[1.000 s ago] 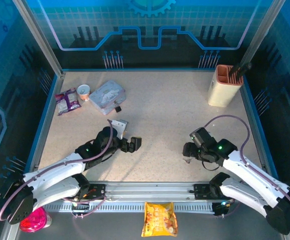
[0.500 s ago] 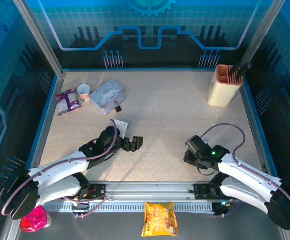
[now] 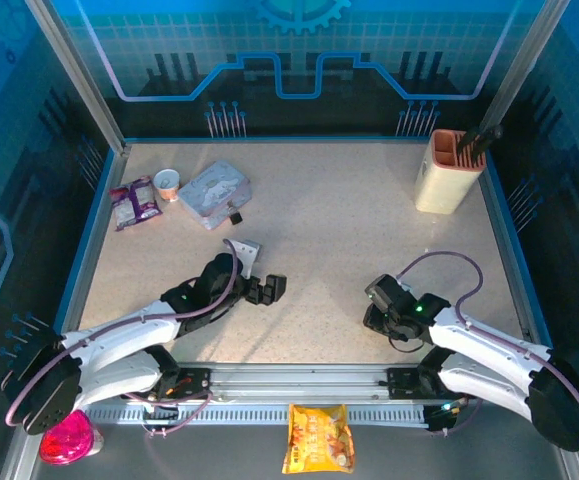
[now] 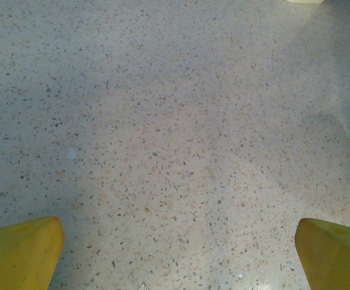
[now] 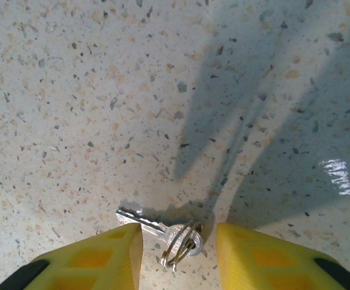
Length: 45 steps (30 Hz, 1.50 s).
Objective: Unlock a padlock with a key
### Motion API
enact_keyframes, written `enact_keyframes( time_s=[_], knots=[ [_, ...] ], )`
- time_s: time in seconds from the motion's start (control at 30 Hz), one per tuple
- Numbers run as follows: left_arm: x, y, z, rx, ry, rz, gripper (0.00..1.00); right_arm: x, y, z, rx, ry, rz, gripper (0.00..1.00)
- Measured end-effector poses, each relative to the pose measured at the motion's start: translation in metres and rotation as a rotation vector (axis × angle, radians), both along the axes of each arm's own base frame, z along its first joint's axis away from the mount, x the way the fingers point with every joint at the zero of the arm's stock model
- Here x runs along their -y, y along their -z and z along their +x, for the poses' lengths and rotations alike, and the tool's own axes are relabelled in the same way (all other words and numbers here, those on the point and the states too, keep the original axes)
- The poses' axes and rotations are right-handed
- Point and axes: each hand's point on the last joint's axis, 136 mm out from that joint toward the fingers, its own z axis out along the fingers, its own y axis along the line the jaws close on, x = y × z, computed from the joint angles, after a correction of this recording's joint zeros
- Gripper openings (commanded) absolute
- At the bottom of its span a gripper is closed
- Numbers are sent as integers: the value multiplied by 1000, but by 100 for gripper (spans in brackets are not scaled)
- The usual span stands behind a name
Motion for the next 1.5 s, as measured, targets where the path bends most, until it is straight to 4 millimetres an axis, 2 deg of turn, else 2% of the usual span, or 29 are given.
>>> enact_keyframes(
  time_s=[0.37, 0.77, 0.97, 1.13, 1.3, 1.5],
  knots=[
    [1, 2, -1, -2, 2, 7, 99, 1, 4, 0, 10, 8, 0, 23],
    [0, 1, 0, 1, -3, 9, 99, -4, 3, 6, 43, -8, 11, 2],
    [-2, 1, 2, 7, -20, 14, 99, -13, -4, 13, 93, -25, 59, 0],
    [-2, -1, 3, 15, -26, 11, 99, -31, -8, 20, 172, -64, 128, 0],
    [-6, -4, 6, -10, -51, -36, 99, -53, -28, 32, 297, -100, 194, 0],
    [-23, -25, 17, -144, -226, -247, 99, -72, -61, 51, 500, -92, 276, 0]
  ],
)
